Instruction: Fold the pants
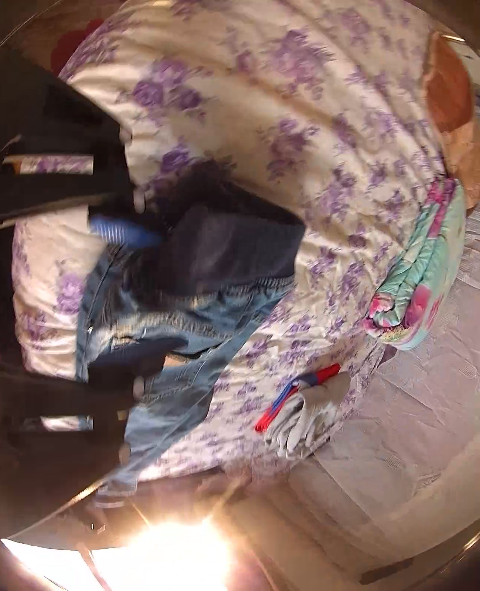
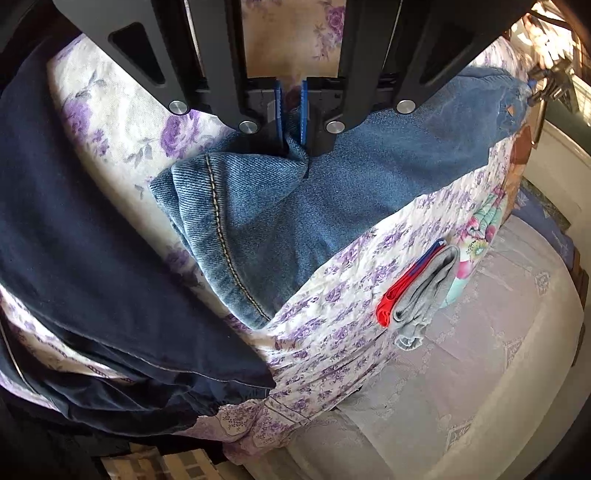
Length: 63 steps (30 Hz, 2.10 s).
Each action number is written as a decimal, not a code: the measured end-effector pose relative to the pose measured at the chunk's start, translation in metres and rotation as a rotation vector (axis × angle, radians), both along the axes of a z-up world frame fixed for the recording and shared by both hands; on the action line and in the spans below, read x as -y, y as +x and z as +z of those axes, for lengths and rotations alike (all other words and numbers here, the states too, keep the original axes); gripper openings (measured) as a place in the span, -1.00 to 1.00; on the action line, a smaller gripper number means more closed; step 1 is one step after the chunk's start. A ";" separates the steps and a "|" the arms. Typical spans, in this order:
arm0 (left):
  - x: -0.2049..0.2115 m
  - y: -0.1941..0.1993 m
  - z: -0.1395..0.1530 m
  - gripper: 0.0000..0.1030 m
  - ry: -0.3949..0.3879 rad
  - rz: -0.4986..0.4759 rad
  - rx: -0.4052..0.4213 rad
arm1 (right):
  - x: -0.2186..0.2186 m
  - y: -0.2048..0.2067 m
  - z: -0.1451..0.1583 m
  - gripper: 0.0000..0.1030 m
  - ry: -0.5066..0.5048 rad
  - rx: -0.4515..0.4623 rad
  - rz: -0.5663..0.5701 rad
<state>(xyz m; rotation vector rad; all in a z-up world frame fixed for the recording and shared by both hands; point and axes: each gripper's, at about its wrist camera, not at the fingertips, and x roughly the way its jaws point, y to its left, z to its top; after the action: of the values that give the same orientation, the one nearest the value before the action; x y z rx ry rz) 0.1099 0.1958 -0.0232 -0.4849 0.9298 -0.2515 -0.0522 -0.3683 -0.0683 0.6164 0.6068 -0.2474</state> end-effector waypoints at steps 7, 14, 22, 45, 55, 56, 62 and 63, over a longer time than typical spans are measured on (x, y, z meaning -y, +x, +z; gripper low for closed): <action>-0.016 0.009 0.009 -0.60 0.021 0.023 0.019 | -0.006 -0.005 0.027 -0.86 -0.041 0.077 0.051; -0.027 0.006 -0.030 -0.33 0.024 0.002 -0.029 | 0.010 -0.002 -0.001 -0.66 0.008 -0.013 0.059; -0.042 -0.025 0.004 0.08 0.113 0.024 0.015 | 0.001 -0.020 0.025 0.33 0.025 -0.082 0.061; 0.126 -0.012 -0.027 0.25 0.507 -0.349 0.076 | -0.239 0.311 0.016 0.58 0.364 -0.332 1.079; 0.113 -0.004 -0.020 0.24 0.393 -0.373 0.015 | -0.278 0.329 -0.012 0.56 0.505 -0.514 1.208; 0.114 -0.005 -0.020 0.25 0.394 -0.372 0.016 | -0.277 0.335 -0.012 0.37 0.477 -0.485 1.181; 0.109 -0.008 -0.020 0.24 0.368 -0.365 0.019 | -0.259 0.341 -0.028 -0.76 0.367 -0.396 1.086; 0.109 -0.008 -0.020 0.24 0.366 -0.367 0.021 | -0.254 0.340 -0.028 -0.75 0.374 -0.380 1.071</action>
<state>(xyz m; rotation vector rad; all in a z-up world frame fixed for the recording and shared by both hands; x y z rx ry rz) 0.1022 0.0870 -0.0429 0.0292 1.0152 -0.4073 0.2873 -0.1138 -0.0963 0.5248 1.2801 0.7879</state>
